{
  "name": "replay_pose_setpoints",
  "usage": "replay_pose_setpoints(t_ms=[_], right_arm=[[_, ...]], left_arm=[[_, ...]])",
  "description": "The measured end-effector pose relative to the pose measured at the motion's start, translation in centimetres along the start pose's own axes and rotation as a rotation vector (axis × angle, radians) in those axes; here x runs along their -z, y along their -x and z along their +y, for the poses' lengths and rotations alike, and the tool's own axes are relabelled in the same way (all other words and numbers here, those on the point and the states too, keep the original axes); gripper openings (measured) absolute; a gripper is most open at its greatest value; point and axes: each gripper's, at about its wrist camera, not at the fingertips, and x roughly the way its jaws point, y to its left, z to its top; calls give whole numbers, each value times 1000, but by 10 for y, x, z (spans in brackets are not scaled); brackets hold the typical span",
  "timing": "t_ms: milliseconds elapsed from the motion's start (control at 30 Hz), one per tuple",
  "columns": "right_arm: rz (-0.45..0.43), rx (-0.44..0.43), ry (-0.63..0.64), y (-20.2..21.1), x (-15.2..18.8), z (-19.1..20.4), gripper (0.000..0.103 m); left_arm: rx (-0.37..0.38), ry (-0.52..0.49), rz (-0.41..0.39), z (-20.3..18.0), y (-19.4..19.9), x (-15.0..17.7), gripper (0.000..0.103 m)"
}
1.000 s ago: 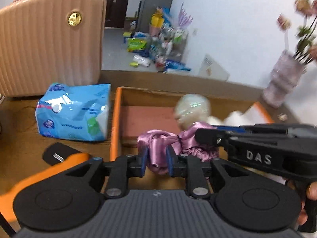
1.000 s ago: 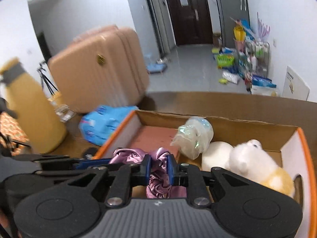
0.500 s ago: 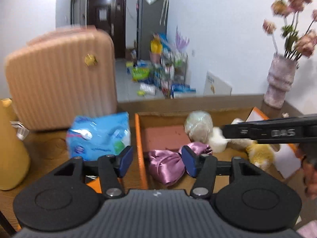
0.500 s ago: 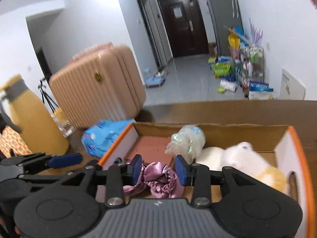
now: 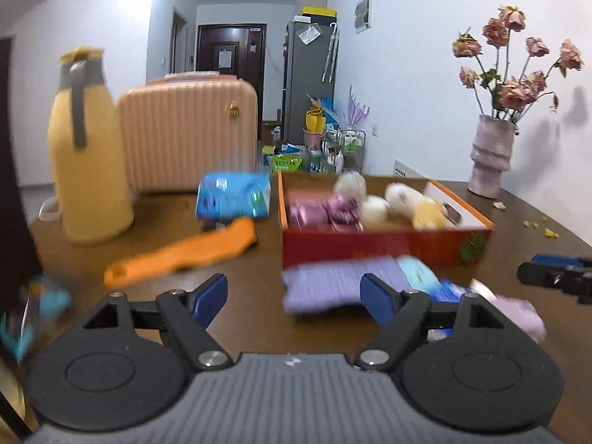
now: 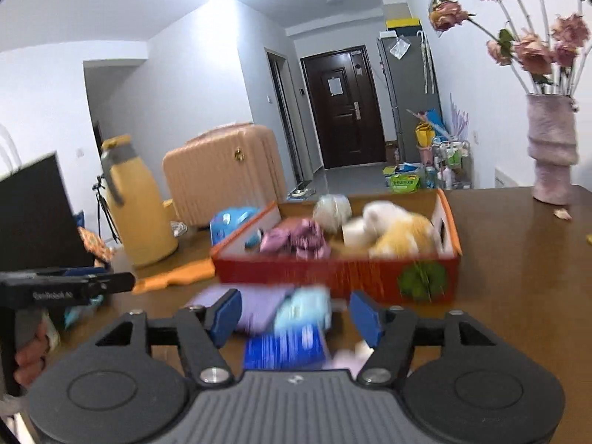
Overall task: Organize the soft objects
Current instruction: 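Move both tools back toward the lavender fabric cloth, then close both tools on the lavender fabric cloth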
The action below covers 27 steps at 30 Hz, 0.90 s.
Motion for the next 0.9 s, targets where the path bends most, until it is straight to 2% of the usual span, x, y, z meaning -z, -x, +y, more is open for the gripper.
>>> replay_pose_setpoints(t_ms=[167,267,400,700,900], right_arm=[[13,7,-9,37,43,6,65],[3,20,16,56,56,15,66],[-5,0,-15,71,67,19,66],[-3,5,-19,75,73,26,66],[13,9,-20,65,71,24,66]], left_arm=[[-7,45,12,-16,35,41,85],[-1,15,24,-27,50,53,87],[-10,-33,25,-35,61,64,90],[-8,-12,78,-30,48,70,91],[-4,16,114,-22,25,72,91]])
